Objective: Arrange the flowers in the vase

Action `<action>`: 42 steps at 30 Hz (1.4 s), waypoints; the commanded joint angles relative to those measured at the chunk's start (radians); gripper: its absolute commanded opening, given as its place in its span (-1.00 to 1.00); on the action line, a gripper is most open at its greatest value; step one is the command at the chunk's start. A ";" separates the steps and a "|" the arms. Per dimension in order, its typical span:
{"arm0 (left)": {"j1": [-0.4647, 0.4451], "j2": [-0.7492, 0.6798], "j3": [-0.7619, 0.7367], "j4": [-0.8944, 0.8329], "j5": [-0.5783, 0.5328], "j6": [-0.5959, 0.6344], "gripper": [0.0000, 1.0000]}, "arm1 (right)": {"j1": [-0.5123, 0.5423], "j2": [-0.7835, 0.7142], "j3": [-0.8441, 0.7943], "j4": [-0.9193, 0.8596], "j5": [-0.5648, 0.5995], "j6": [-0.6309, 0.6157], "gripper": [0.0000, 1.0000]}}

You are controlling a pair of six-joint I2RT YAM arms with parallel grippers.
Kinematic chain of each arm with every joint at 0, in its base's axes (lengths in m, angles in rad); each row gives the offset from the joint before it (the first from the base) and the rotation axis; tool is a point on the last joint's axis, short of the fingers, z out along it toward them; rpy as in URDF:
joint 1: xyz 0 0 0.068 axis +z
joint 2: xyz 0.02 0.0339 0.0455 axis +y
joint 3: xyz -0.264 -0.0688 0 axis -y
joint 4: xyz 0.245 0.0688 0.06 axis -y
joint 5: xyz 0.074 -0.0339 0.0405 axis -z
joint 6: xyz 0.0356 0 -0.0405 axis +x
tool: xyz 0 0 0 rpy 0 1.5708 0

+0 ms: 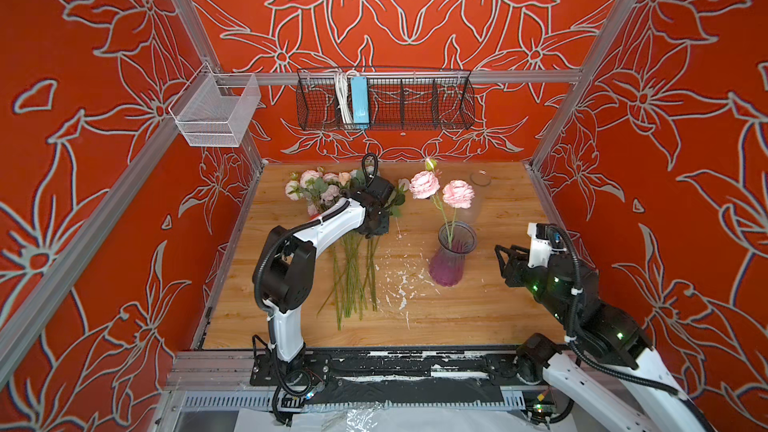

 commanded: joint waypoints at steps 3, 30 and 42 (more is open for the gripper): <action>-0.020 0.076 0.060 -0.021 0.093 0.026 -0.33 | 0.004 -0.025 -0.049 -0.006 0.011 0.060 -0.08; -0.059 0.147 0.173 -0.069 -0.096 0.057 -0.04 | 0.004 -0.035 -0.104 0.045 -0.017 0.092 0.09; -0.035 0.283 0.230 -0.092 -0.077 0.087 -0.14 | 0.004 -0.051 -0.099 0.021 -0.009 0.087 0.12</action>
